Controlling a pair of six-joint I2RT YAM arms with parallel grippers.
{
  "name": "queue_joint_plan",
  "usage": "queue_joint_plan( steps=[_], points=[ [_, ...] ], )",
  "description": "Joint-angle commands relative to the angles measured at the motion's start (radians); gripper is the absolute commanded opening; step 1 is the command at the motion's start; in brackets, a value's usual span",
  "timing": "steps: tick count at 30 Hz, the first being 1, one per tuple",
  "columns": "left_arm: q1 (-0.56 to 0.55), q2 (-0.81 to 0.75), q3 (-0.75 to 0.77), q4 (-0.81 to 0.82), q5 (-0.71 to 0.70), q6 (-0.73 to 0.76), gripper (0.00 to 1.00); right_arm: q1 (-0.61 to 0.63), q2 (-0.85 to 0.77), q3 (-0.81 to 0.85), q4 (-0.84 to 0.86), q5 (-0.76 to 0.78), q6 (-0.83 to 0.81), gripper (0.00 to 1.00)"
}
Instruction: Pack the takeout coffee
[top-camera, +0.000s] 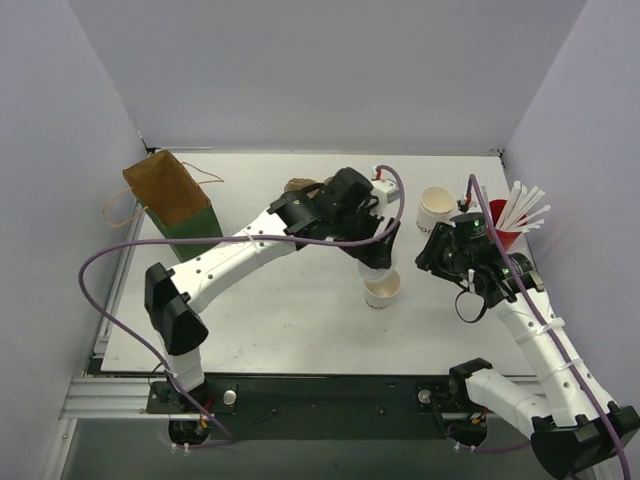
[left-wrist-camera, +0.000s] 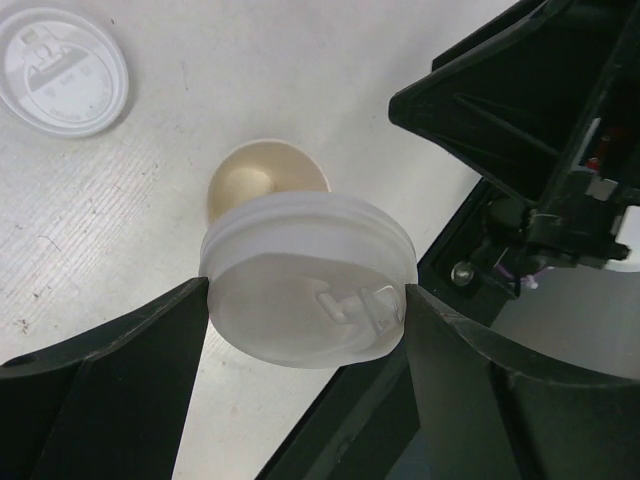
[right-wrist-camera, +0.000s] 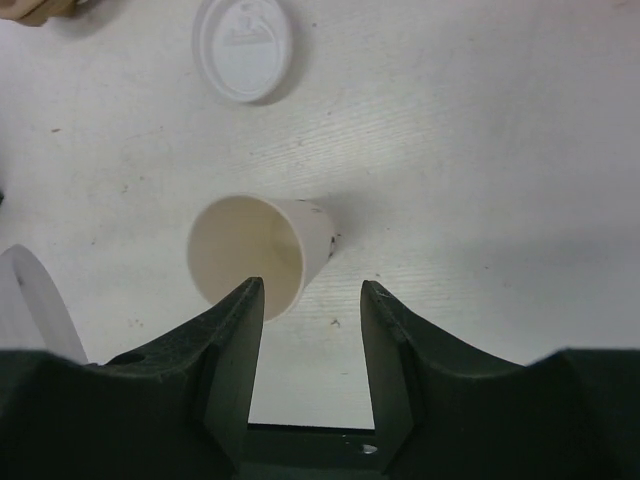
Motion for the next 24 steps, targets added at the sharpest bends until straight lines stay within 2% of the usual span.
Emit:
queue_joint_plan(
  steps=[1,10,15,24],
  points=[
    [-0.062,0.119,0.162,-0.199,-0.142,0.074,0.75,-0.018,-0.075,-0.075,-0.014,0.142,0.013,0.39],
    [-0.116,0.337,0.384,-0.333,-0.225,0.107,0.75,-0.149,-0.191,-0.176,-0.043,0.136,0.026,0.4],
    [-0.122,0.402,0.446,-0.38,-0.259,0.118,0.75,-0.197,-0.206,-0.198,-0.043,0.108,0.02,0.4],
    [-0.143,0.44,0.487,-0.392,-0.293,0.129,0.75,-0.206,-0.209,-0.201,-0.043,0.085,0.017,0.4]
  ],
)
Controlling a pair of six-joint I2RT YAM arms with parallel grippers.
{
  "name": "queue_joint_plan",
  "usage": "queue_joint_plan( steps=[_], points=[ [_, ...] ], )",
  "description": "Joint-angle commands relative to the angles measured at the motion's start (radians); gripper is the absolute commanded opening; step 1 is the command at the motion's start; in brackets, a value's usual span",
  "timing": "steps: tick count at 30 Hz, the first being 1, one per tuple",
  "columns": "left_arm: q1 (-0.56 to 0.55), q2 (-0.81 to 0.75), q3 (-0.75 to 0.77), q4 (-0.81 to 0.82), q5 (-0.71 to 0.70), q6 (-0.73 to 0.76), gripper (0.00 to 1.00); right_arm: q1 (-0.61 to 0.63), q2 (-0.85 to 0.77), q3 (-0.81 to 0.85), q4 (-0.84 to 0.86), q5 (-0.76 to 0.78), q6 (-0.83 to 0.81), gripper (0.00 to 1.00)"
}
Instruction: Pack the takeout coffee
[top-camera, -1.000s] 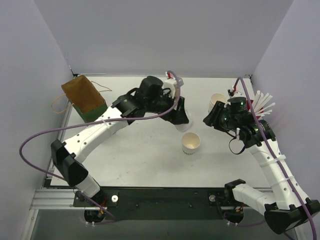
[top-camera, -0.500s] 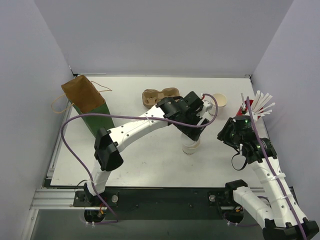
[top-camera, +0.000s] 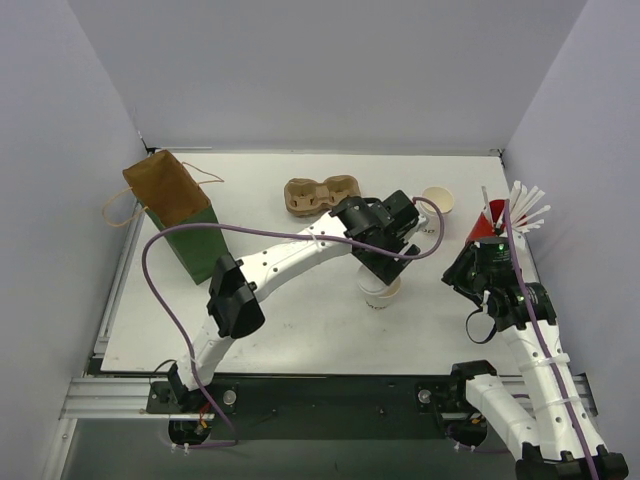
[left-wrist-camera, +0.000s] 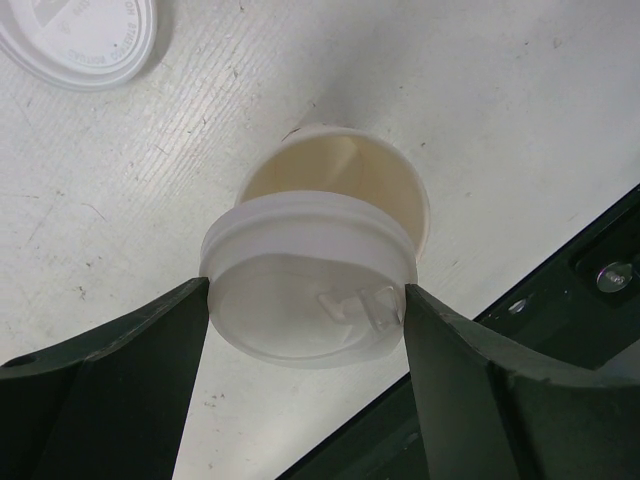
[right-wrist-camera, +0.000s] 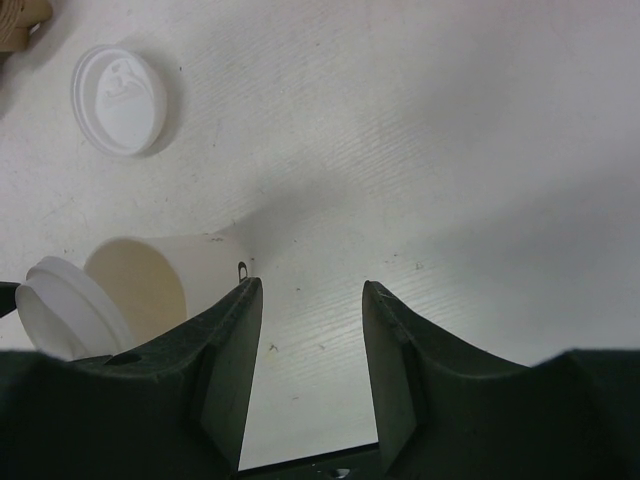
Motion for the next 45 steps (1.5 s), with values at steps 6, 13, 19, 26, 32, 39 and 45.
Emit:
queue_joint_plan(
  steps=[6,13,19,26,32,39,45],
  points=[
    [-0.037,0.039,0.103,-0.026,-0.048,0.022,0.75,-0.008,-0.015,0.001,-0.012,-0.018,-0.011,0.4],
    [-0.051,0.068,0.138,-0.027,-0.065,0.019,0.75,-0.008,-0.026,0.003,-0.016,-0.033,-0.008,0.4],
    [-0.052,0.088,0.162,-0.029,-0.088,0.019,0.75,-0.01,-0.031,0.0,-0.018,-0.044,-0.01,0.4],
    [-0.052,0.1,0.176,-0.031,-0.113,0.019,0.75,-0.01,-0.023,-0.003,-0.018,-0.056,-0.008,0.4],
    [-0.052,0.113,0.182,-0.029,-0.104,0.02,0.76,-0.01,-0.018,-0.003,-0.018,-0.058,-0.01,0.4],
    [-0.052,0.123,0.19,-0.027,-0.103,0.025,0.76,-0.01,-0.017,-0.01,-0.018,-0.058,-0.008,0.39],
    [-0.054,0.131,0.196,-0.027,-0.103,0.026,0.8,-0.01,-0.015,-0.013,-0.018,-0.056,-0.007,0.39]
  ],
)
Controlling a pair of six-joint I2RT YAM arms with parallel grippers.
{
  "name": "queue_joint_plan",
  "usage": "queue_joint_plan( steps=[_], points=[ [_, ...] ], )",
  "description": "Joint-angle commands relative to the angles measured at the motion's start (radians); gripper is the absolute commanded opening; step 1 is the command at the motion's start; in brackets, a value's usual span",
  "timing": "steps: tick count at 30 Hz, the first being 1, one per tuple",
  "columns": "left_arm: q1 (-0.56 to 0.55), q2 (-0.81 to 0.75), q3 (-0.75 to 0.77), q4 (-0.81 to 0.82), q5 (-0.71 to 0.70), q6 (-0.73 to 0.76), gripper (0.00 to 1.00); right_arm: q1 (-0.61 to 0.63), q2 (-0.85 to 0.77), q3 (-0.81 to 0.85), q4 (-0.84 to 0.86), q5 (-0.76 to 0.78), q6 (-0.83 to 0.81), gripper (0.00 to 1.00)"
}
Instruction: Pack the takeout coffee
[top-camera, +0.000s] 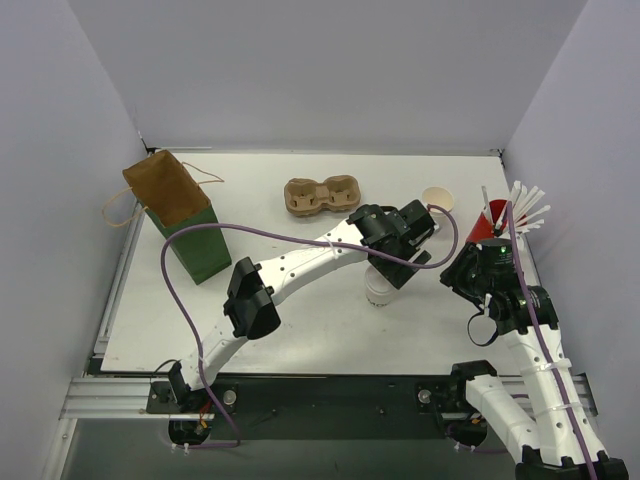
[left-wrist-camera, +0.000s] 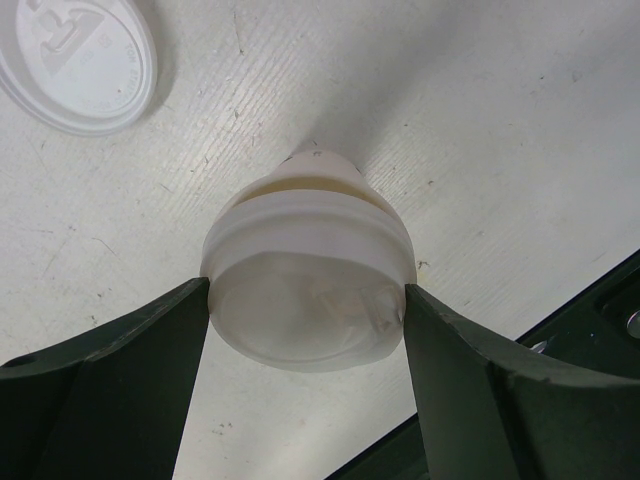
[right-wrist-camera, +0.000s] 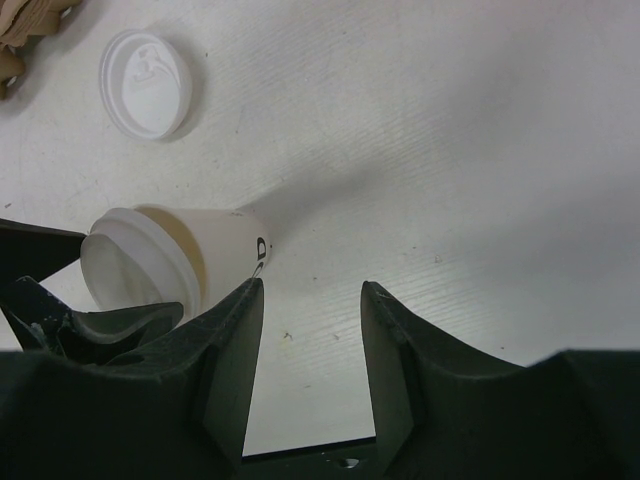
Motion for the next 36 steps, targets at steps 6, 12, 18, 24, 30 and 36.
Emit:
queue_joint_plan(
  steps=[6,12,18,24,30,36],
  points=[
    [-0.003,0.018,0.059,0.003,-0.007,0.013,0.82,-0.009,0.004,-0.012,-0.019,-0.03,-0.006,0.39],
    [-0.002,0.024,0.063,0.006,-0.004,0.013,0.86,-0.007,0.001,-0.012,-0.022,-0.035,-0.006,0.39],
    [-0.003,0.029,0.067,0.01,-0.006,0.016,0.88,-0.007,0.007,-0.009,-0.025,-0.036,-0.006,0.39],
    [-0.002,0.021,0.077,0.023,-0.004,0.021,0.92,-0.009,0.012,-0.007,-0.027,-0.041,-0.008,0.39],
    [0.0,0.016,0.079,0.033,0.003,0.032,0.94,-0.009,0.012,-0.007,-0.028,-0.041,-0.009,0.39],
    [0.003,0.01,0.077,0.043,0.002,0.035,0.96,-0.009,0.019,-0.006,-0.027,-0.044,-0.011,0.39]
  ],
)
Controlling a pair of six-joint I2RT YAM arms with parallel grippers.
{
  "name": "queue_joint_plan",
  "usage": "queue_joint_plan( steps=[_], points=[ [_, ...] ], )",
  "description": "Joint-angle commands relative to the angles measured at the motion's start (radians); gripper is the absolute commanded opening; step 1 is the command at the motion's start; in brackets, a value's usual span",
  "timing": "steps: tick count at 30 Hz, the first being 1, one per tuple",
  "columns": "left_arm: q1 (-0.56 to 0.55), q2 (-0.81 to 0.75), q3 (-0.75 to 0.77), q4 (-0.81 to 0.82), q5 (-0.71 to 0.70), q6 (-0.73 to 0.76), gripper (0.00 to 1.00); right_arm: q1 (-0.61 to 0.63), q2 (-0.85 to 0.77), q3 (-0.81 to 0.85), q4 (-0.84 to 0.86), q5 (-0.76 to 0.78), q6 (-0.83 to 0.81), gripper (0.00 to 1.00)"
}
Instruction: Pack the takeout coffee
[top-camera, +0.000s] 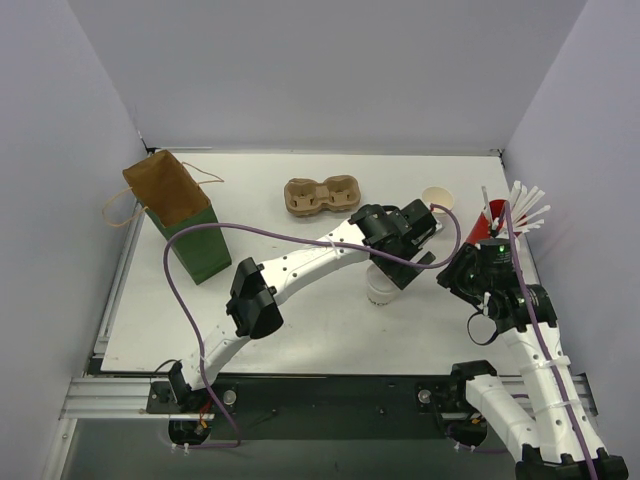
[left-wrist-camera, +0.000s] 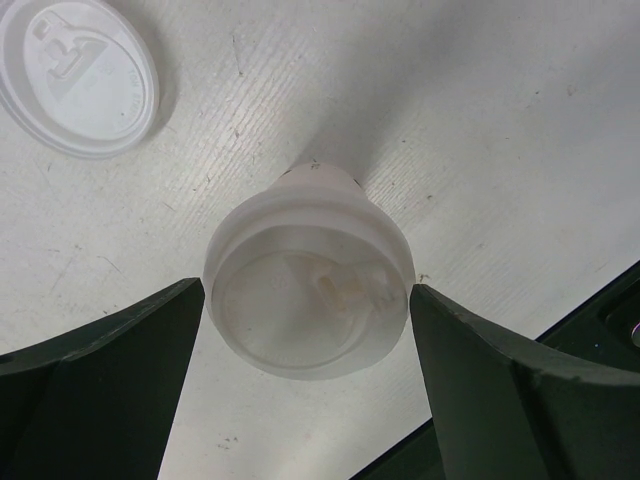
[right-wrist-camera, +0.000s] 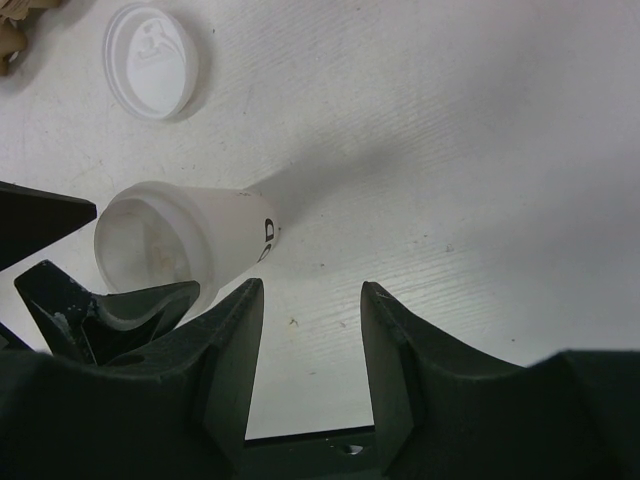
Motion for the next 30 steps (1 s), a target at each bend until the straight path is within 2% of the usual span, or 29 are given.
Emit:
queue_joint_plan(
  steps=[1,10,14,15,21,26,30],
  points=[
    [0.006,-0.017,0.044,0.036,-0.01,0.008,0.96,-0.009,0.012,-0.003,-0.02,-0.003,-0.011,0.39],
    [0.058,-0.127,-0.028,0.125,-0.018,-0.004,0.96,-0.006,0.034,0.02,-0.02,-0.029,-0.017,0.39],
    [0.098,-0.245,-0.152,0.207,0.005,-0.034,0.95,0.014,0.066,0.035,-0.005,-0.044,-0.015,0.39],
    [0.101,-0.271,-0.232,0.236,0.016,-0.036,0.95,0.026,0.081,0.038,-0.001,-0.041,-0.015,0.38],
    [0.106,-0.331,-0.327,0.318,0.088,-0.044,0.94,0.1,0.117,0.055,0.008,0.014,0.006,0.38],
    [0.124,-0.382,-0.413,0.347,-0.012,-0.116,0.85,0.117,0.123,0.047,0.02,0.025,0.015,0.38],
    [0.193,-0.43,-0.518,0.41,0.058,-0.169,0.71,0.177,0.166,0.082,0.029,0.057,0.025,0.38]
  ],
)
